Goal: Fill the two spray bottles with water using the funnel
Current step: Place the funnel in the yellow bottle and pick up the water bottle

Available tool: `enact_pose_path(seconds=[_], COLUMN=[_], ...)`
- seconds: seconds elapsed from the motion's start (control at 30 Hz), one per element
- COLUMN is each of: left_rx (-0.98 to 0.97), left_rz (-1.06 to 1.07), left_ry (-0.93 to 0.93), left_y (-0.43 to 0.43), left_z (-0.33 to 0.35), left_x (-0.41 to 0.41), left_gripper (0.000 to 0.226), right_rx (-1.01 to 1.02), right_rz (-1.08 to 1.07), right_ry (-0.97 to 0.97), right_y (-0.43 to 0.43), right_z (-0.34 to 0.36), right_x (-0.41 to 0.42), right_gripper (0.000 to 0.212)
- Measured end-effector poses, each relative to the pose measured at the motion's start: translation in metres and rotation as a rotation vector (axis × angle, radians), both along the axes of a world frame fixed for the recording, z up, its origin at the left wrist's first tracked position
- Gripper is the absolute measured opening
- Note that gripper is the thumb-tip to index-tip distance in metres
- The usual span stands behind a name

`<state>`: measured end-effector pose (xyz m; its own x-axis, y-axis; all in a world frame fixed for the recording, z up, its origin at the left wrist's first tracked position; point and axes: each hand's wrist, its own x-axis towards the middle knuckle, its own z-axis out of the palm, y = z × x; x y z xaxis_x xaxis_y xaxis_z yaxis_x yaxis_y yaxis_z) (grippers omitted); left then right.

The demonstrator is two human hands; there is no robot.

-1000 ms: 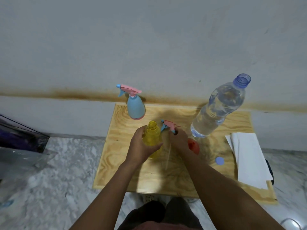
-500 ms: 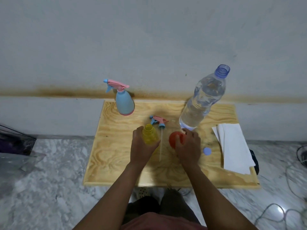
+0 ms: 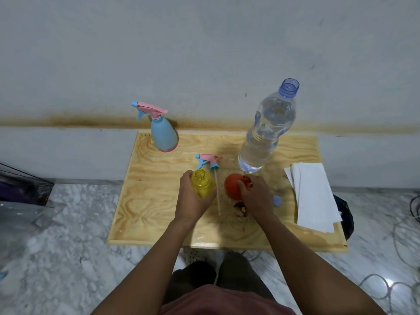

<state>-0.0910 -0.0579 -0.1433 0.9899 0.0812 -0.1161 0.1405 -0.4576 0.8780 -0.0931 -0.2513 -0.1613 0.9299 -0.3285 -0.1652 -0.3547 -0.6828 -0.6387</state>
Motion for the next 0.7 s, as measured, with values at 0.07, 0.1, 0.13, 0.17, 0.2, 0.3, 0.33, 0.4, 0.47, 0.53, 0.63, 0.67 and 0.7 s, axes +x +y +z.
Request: enact_pose_path(seconds=[0.07,0.1,0.13,0.17,0.2,0.3,0.33,0.4,0.47,0.53,0.63,0.67,0.7], left_rx=[-0.005,-0.001,0.000,0.002,0.007,0.014,0.018,0.048,0.080,0.103,-0.039,-0.146,-0.235], left_rz=[0.005,0.012,0.021,0.029,0.037,0.049,0.053,0.077,0.107,0.139,0.160,0.143,0.119], left_ry=[-0.019,-0.029,-0.031,-0.026,-0.017,0.039,0.071,0.111,0.017,-0.154,-0.132,-0.025,0.097], left_y=[0.000,0.000,0.000,-0.001,-0.001,-0.002,-0.002,-0.002,0.000,0.002,0.001,-0.001,-0.002], left_z=[0.001,0.001,0.001,0.001,0.000,-0.002,-0.001,0.013,0.031,0.056,0.093,0.106,0.117], left_x=[-0.002,-0.002,-0.002,-0.001,0.000,0.000,0.000,-0.003,-0.006,-0.009,-0.002,0.001,0.003], left_gripper=[0.055,0.053,0.054,0.055,0.058,0.081,0.095,0.105,0.094,0.079,0.047,0.036,0.031], right_rx=[0.074,0.126,0.180,0.238,0.304,0.537,0.632,0.820,1.003,1.185,1.371,1.404,1.419], right_rz=[-0.027,-0.040,-0.052,-0.064,-0.077,-0.113,-0.133,-0.142,-0.114,-0.097,-0.079,-0.068,-0.046], right_ry=[-0.039,-0.061,-0.092,-0.118,-0.140,-0.174,-0.170,-0.126,-0.059,0.021,0.132,0.152,0.159], right_y=[-0.001,0.000,0.001,0.003,0.004,0.006,0.007,0.006,0.006,0.009,0.016,0.019,0.020], right_z=[0.005,0.010,0.016,0.023,0.031,0.056,0.062,0.076,0.090,0.105,0.116,0.119,0.119], right_x=[0.000,0.001,0.001,0.002,0.002,0.003,0.004,0.004,0.006,0.010,0.014,0.013,0.013], right_gripper=[0.032,0.031,0.029,0.026,0.022,0.015,0.016,0.017,0.019,0.018,0.021,0.025,0.030])
